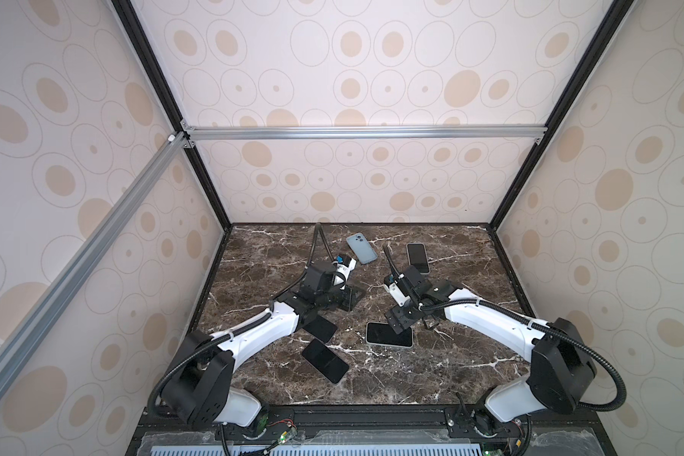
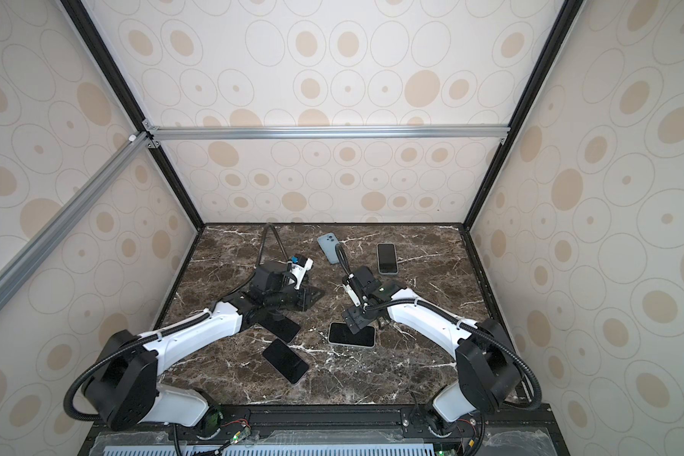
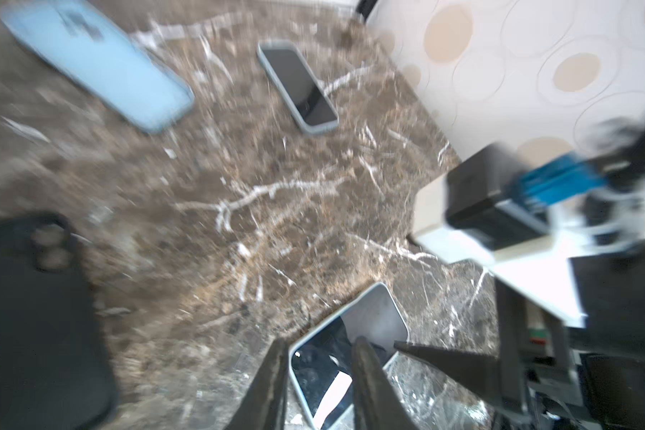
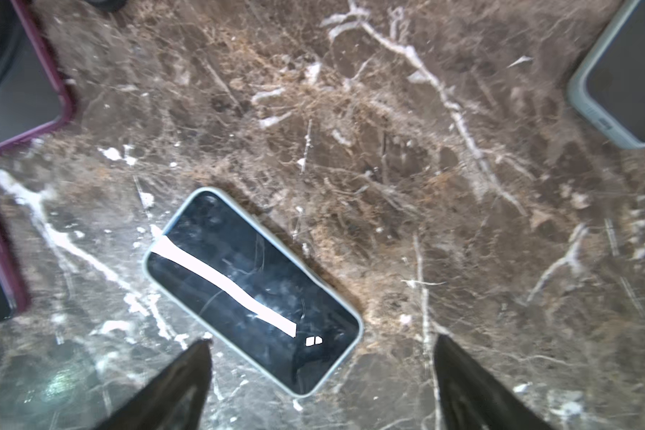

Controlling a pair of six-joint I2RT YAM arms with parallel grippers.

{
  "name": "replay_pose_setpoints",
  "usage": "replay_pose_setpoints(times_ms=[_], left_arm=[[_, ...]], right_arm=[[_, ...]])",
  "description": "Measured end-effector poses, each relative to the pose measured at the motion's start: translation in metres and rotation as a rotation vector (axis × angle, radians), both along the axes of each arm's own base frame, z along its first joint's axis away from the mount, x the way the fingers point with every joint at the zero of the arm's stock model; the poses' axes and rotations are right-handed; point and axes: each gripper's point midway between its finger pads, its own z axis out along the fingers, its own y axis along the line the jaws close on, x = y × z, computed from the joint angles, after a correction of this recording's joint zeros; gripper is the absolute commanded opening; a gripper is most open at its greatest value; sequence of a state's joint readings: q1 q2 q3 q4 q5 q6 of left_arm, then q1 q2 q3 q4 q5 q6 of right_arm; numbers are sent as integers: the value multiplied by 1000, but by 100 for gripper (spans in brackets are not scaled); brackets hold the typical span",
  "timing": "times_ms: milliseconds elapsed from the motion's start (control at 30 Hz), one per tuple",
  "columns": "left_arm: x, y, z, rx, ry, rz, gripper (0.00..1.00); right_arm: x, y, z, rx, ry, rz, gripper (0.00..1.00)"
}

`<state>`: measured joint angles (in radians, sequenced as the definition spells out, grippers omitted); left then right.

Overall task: Put the phone into the phone case
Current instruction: 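Open both grippers and lift them off the cased phone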

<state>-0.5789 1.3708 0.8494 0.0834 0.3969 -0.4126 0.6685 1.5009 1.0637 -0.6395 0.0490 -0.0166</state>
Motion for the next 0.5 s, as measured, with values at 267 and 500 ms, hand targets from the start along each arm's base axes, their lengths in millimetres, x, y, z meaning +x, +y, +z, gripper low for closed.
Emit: replay_pose_setpoints(times_ms=[267,500], left_arm=[[-2,52,76,-100,-306,137,53],[-4,61,100,-134,-406,154,55]], right_arm=[[-13,16,-1,27,7,240,98],[-21,15,-42,-60,103,333,98]])
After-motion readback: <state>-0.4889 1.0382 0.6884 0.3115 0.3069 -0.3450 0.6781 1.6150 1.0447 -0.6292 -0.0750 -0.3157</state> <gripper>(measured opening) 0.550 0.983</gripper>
